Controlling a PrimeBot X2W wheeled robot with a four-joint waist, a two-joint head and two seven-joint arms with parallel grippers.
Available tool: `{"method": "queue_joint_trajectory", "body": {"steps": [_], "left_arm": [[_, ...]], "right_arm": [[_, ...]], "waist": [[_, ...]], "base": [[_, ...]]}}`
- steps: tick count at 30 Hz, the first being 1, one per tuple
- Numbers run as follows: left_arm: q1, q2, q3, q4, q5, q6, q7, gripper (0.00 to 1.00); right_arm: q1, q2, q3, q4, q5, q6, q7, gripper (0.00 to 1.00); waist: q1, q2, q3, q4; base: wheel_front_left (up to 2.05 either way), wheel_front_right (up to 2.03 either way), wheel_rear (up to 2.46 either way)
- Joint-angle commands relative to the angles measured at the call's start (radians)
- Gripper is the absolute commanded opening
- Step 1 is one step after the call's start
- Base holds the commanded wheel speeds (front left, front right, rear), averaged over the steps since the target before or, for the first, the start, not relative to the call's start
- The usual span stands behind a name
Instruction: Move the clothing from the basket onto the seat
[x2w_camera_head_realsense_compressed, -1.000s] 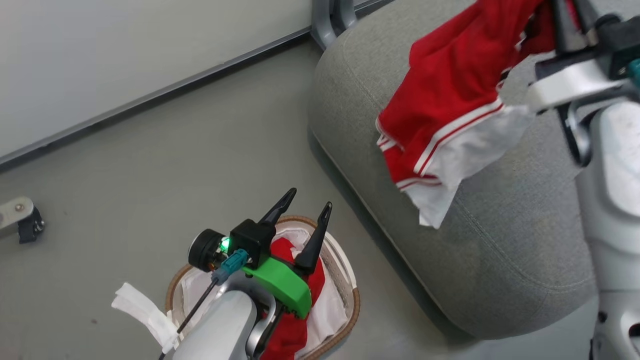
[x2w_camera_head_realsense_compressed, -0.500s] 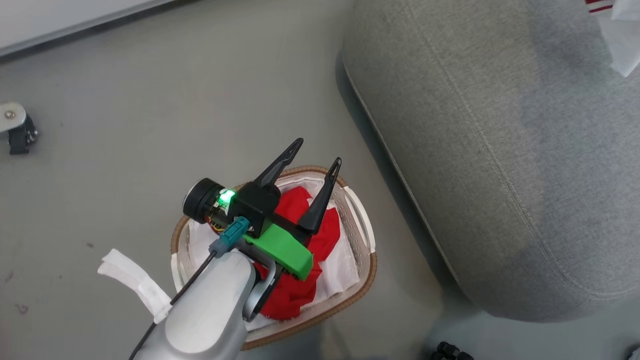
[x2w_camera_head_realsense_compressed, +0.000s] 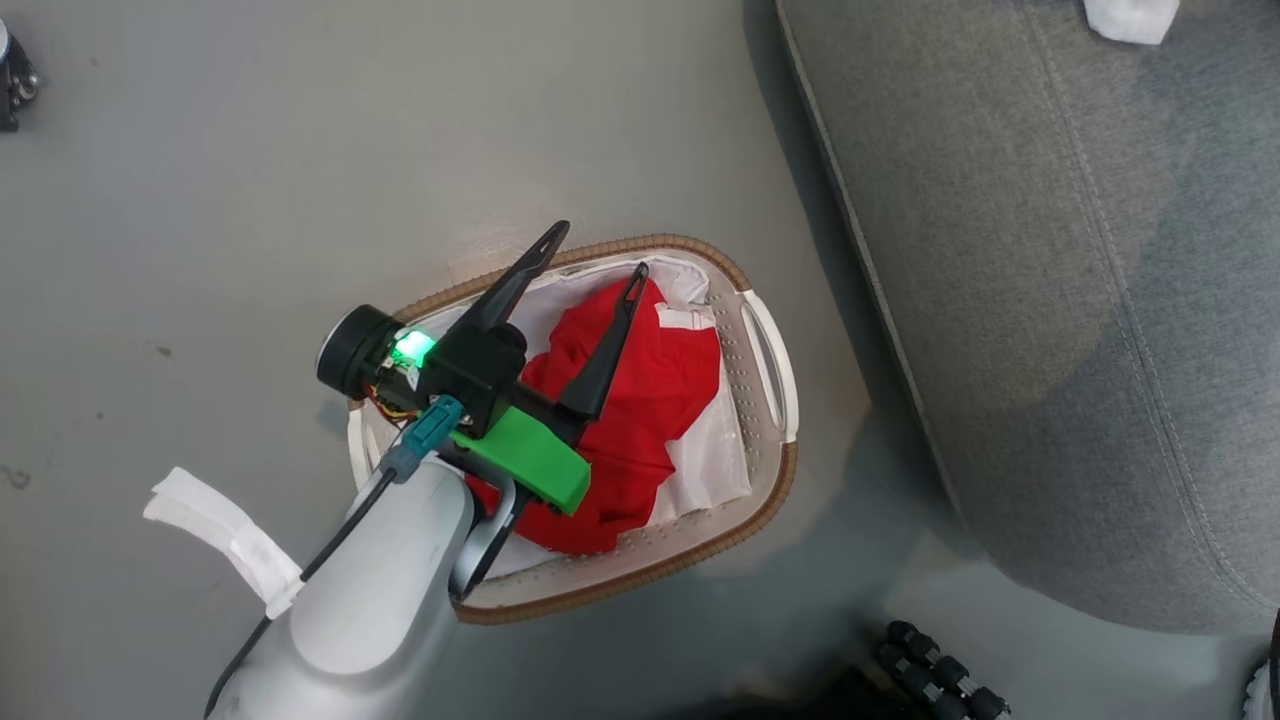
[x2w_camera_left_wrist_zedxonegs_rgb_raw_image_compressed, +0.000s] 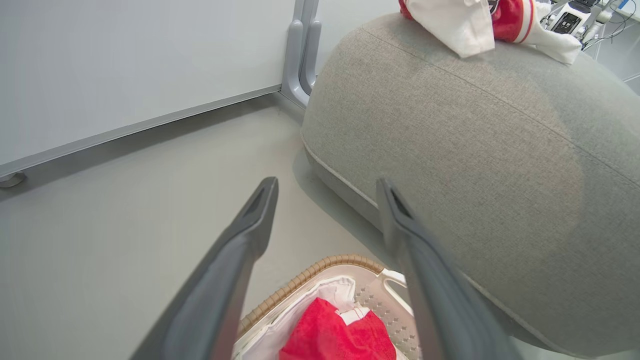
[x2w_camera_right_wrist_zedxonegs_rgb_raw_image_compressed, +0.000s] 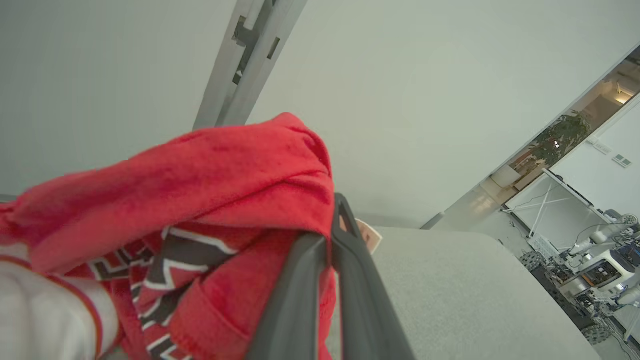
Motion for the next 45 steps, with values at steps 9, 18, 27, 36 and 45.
{"method": "queue_joint_trajectory", "body": {"steps": [9, 18, 27, 36, 45], "left_arm": [[0.017, 0.022, 0.013, 0.003, 0.016, 0.002, 0.000, 1.00], [0.026, 0.025, 0.010, 0.014, 0.006, 0.001, 0.000, 1.00], [0.047, 0.013, 0.020, 0.016, -0.003, 0.000, 0.000, 1.00], [0.078, -0.021, 0.041, 0.022, -0.023, -0.002, 0.000, 1.00], [0.126, -0.056, 0.114, 0.026, -0.047, -0.003, 0.000, 1.00]], "right_arm": [[0.130, 0.058, -0.034, 0.018, -0.063, -0.001, -0.005, 0.00], [0.213, 0.097, -0.076, 0.004, -0.071, -0.001, -0.005, 0.93], [0.315, 0.124, -0.047, -0.048, -0.048, -0.001, -0.005, 1.00], [0.436, 0.115, 0.003, -0.134, 0.000, -0.001, -0.005, 1.00], [0.468, 0.091, 0.073, -0.182, 0.040, -0.001, -0.005, 1.00]], "waist": [[-0.0002, 0.0000, 0.033, -0.027], [-0.0002, 0.0000, 0.007, -0.051], [-0.0002, 0.0000, -0.067, -0.055], [-0.0002, 0.0000, -0.190, -0.026], [-0.0002, 0.0000, -0.335, 0.040]], "base": [[0.00, 0.00, 0.00], [0.00, 0.00, 0.00], [0.00, 0.00, 0.00], [0.00, 0.00, 0.00], [0.00, 0.00, 0.00]]}}
